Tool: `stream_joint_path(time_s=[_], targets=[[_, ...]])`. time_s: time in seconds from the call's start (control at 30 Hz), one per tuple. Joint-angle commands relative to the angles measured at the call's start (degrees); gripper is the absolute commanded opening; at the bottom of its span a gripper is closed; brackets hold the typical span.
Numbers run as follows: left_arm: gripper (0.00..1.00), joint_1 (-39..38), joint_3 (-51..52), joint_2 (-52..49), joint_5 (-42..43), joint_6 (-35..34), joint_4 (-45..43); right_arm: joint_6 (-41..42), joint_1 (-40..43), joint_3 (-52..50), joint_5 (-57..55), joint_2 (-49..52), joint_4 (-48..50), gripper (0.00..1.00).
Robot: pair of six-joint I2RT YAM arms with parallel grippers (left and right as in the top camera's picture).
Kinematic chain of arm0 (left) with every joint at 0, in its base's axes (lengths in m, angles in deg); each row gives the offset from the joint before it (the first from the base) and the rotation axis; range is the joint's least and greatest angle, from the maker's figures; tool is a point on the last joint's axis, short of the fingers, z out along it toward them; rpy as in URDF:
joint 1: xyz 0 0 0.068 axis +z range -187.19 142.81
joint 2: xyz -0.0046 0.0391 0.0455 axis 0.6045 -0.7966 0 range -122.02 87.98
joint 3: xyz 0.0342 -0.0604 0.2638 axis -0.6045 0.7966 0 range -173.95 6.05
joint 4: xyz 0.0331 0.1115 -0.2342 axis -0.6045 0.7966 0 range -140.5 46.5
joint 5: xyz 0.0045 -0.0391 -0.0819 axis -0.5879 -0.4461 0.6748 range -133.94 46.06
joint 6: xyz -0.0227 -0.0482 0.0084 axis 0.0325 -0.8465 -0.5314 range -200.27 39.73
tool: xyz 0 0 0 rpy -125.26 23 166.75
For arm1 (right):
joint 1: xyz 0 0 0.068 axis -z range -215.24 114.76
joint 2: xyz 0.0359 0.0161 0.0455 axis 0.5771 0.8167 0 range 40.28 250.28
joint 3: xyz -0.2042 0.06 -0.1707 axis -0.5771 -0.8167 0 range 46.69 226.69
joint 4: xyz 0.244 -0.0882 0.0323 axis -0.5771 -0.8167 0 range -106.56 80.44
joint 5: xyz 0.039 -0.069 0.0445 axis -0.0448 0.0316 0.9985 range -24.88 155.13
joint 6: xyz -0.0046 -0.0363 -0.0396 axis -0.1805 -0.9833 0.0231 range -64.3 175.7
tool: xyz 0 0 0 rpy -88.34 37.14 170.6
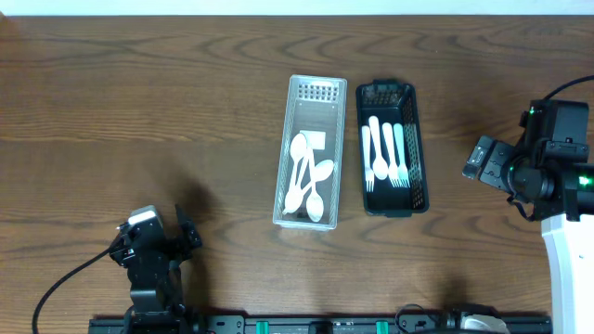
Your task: Pack container
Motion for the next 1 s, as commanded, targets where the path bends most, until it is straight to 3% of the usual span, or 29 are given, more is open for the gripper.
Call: stream_joint_path(time_s=[0.0,0.97], targets=[[0.98,0.3,1.2,0.5,-0.5,0.0,-0.1,0.4,0.3,0.0,-0.2,0.0,0.0,0.99],[0.98,0.3,1.2,0.3,-0.5,0.0,-0.1,0.4,1.7,0.0,-1.2,-0.4,-0.5,0.99]])
